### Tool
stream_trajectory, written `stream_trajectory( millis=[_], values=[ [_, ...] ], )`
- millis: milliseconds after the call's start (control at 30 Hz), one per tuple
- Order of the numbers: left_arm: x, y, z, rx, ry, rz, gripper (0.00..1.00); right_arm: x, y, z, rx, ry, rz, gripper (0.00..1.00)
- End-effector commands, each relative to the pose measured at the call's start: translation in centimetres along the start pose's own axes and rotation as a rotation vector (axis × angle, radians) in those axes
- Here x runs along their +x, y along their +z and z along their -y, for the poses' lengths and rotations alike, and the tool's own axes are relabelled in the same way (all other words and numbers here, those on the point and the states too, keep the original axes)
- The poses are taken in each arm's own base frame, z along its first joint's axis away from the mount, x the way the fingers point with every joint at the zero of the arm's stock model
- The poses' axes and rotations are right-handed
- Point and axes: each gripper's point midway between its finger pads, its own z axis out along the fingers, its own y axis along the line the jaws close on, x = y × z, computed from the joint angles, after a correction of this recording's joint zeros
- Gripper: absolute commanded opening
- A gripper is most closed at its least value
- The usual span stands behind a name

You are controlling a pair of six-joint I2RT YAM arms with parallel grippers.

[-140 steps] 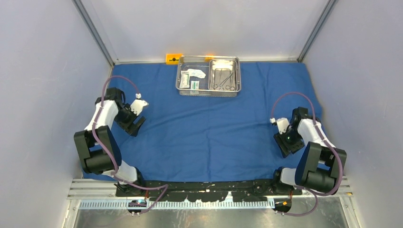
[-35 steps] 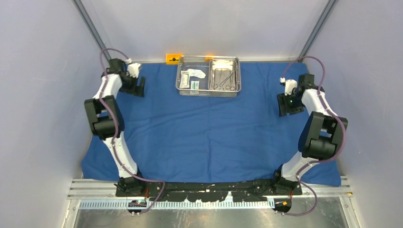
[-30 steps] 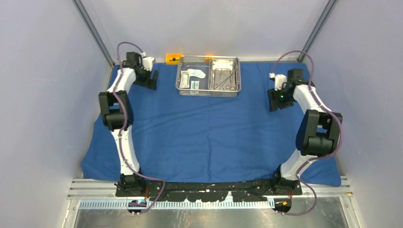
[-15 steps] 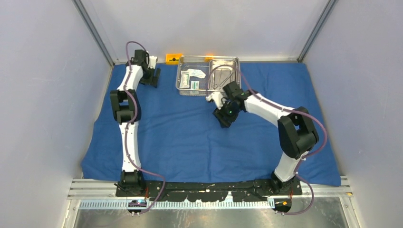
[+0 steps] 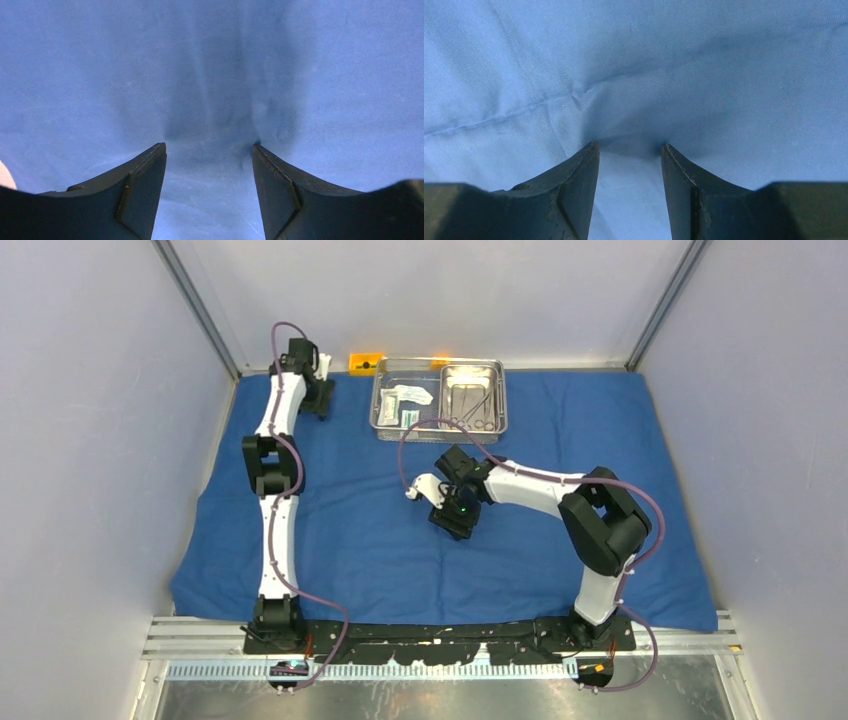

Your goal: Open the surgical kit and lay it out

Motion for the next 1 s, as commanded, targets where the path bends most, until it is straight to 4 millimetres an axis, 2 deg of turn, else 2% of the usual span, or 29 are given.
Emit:
stream_trajectory(
  millis=[0, 167, 667, 867, 967],
  values=[
    [4.7, 2.9, -1.5, -0.094, 0.003, -0.169, 0.64, 4.7, 0.8, -2.3, -0.064, -0.02, -0.175, 0.53],
    [4.8, 2.9, -2.0, -0.127, -0.005, -0.172, 0.61, 7.1, 0.3, -3.8, -0.087, -0.04, -0.248, 0.52],
    [5.2, 2.9, -2.4, -0.161, -0.011, -0.187, 0.57, 10.3, -0.1, -8.4, -0.089, -0.163, -0.362, 0.51],
    [5.2, 2.8, -2.4, -0.162, -0.012, -0.188, 0.57, 9.6, -1.2, -8.1, -0.057, -0.179, -0.337, 0.51],
    [5.1, 2.5, -2.3, -0.155, -0.012, -0.174, 0.57, 6.8, -2.0, -7.0, 0.002, -0.18, -0.259, 0.51]
  ],
)
